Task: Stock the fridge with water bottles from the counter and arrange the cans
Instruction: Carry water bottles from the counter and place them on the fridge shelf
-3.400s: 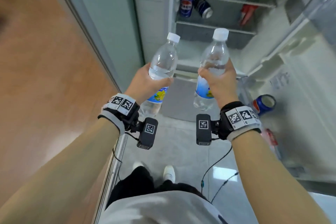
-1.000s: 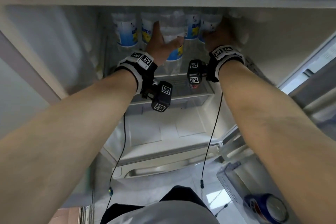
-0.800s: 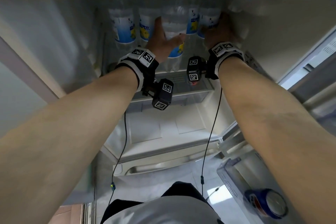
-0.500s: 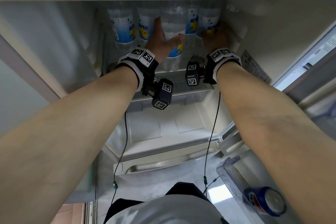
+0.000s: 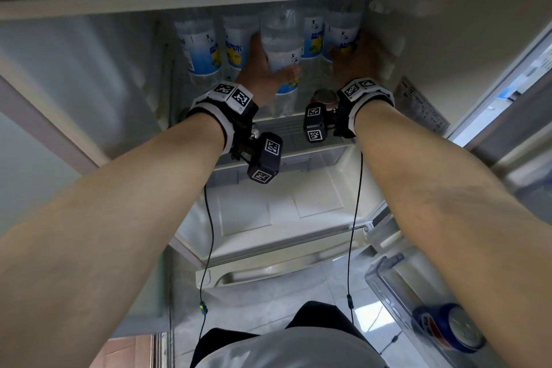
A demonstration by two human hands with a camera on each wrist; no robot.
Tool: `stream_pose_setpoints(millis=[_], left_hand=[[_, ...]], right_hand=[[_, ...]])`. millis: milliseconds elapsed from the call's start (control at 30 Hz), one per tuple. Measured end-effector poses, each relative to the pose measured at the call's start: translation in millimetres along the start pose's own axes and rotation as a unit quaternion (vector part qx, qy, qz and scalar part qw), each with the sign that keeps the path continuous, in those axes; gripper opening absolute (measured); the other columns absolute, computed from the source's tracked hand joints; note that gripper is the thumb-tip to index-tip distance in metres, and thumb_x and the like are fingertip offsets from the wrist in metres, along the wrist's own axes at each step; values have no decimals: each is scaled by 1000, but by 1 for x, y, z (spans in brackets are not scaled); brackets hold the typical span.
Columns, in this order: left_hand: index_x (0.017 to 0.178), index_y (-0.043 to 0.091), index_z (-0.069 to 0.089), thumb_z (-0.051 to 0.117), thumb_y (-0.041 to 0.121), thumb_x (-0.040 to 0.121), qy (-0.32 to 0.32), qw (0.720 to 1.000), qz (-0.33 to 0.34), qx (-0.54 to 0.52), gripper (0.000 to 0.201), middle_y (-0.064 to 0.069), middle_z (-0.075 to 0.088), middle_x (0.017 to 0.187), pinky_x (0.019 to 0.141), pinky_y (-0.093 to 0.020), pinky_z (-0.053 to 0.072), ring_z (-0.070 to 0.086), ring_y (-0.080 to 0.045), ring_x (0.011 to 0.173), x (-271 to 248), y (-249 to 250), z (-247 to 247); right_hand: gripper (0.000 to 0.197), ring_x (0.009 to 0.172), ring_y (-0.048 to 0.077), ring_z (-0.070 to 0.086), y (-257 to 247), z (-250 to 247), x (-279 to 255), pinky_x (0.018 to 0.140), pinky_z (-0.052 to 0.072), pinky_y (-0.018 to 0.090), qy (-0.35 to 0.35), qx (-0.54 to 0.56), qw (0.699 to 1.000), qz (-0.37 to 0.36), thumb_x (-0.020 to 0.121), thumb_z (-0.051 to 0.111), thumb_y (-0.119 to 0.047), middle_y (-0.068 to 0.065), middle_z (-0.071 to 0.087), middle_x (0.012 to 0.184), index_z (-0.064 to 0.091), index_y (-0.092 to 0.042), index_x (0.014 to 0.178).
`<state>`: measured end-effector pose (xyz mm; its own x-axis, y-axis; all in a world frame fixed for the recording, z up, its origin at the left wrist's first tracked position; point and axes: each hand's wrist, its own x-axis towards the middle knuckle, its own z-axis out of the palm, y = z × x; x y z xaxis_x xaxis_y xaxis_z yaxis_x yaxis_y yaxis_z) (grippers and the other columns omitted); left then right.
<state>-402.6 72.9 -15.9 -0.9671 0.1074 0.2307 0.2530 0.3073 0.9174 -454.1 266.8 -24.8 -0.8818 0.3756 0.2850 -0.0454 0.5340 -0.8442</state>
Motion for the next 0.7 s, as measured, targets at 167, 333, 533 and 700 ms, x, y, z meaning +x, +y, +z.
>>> stream_pose_setpoints(millis=[167, 333, 533, 700], left_hand=[[144, 7, 22, 73, 15, 86, 5, 1000, 6, 6, 77, -10, 47, 141, 107, -34, 43, 49, -20, 128, 0, -1, 0], [145, 8, 20, 73, 15, 87, 9, 1000, 9, -1, 79, -11, 45, 143, 105, -31, 44, 48, -21, 130, 0, -3, 3], [145, 7, 21, 74, 17, 85, 1, 1000, 10, -2, 80, -12, 45, 142, 108, -36, 44, 48, -22, 130, -1, -2, 3], [147, 6, 22, 78, 27, 79, -34, 999, -2, 6, 90, -11, 46, 145, 113, -39, 40, 48, -22, 133, 1, -6, 0]], right_hand=[[40, 119, 21, 59, -2, 3, -2, 88, 41, 22, -2, -14, 1000, -8, 92, 64, -25, 5, 61, 132, 53, -11, 128], [44, 117, 19, 61, -3, 3, -3, 89, 45, 23, 5, -10, 1000, -8, 89, 67, -29, 2, 64, 129, 56, -14, 128], [54, 120, 17, 60, -2, 3, -6, 93, 47, 22, -9, 18, 1000, 14, 86, 73, -32, 0, 61, 134, 52, -15, 132], [52, 122, 21, 57, -4, 3, -10, 93, 42, 25, -22, -67, 997, -17, 90, 65, -38, 4, 57, 135, 49, -14, 133]])
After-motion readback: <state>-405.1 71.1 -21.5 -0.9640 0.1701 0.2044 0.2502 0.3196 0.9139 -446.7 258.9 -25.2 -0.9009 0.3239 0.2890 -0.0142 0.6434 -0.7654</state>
